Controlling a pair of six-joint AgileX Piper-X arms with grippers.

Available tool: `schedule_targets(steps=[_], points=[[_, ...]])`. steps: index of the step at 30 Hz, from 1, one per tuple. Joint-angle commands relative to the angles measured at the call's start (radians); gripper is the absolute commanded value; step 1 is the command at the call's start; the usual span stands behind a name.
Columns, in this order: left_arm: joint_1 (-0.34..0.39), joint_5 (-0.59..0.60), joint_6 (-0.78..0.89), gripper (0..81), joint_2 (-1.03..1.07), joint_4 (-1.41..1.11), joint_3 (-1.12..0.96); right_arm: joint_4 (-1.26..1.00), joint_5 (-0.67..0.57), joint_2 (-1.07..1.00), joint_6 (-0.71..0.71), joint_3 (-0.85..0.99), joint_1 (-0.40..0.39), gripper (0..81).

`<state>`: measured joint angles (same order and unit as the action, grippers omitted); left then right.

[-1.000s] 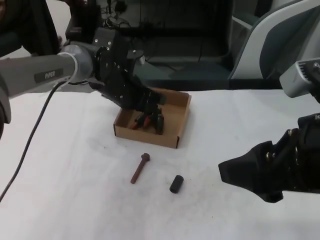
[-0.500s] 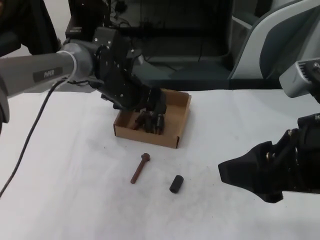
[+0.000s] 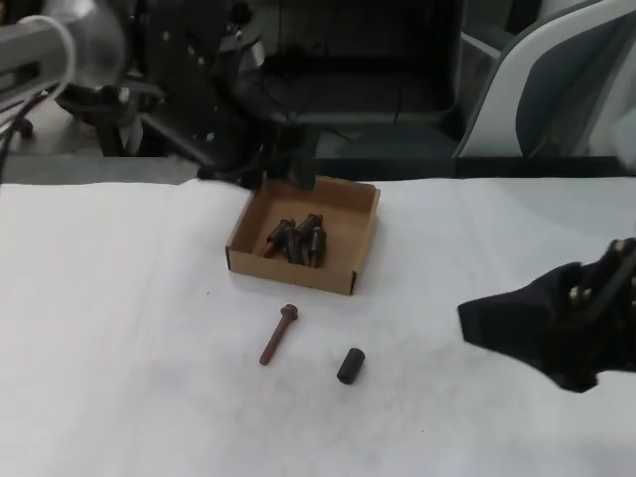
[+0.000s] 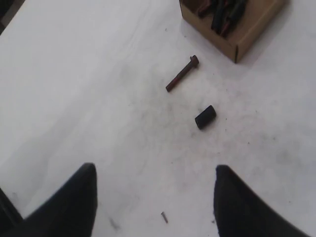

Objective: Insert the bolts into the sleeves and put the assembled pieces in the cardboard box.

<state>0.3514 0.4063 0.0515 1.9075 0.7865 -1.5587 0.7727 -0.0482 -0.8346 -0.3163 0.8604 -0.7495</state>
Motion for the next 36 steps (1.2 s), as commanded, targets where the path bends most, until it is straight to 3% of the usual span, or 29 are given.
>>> schedule_targets(steps=[1,10,16,25,31,36], points=[[-0.001,-0.002,-0.008,61.7,-0.105,-0.004,0.129,-0.001,0.014,0.032,0.002,0.012,0.004,68.0],[-0.001,0.005,-0.008,61.7,-0.503,-0.119,0.539,0.031,0.027,0.093,0.016,-0.004,0.004,68.0],[-0.001,0.005,-0.008,61.7,-0.763,-0.119,0.704,0.020,0.027,0.135,0.038,-0.069,0.004,68.0],[-0.001,0.005,-0.008,61.7,-1.059,-0.119,0.815,-0.074,0.020,0.162,0.038,-0.159,0.004,68.0],[-0.001,0.005,-0.008,61.7,-1.122,-0.118,0.834,-0.143,0.013,0.159,0.026,-0.166,0.004,68.0],[-0.001,0.005,-0.008,61.7,-1.122,-0.117,0.834,-0.140,0.027,0.136,-0.114,-0.166,0.004,68.0]])
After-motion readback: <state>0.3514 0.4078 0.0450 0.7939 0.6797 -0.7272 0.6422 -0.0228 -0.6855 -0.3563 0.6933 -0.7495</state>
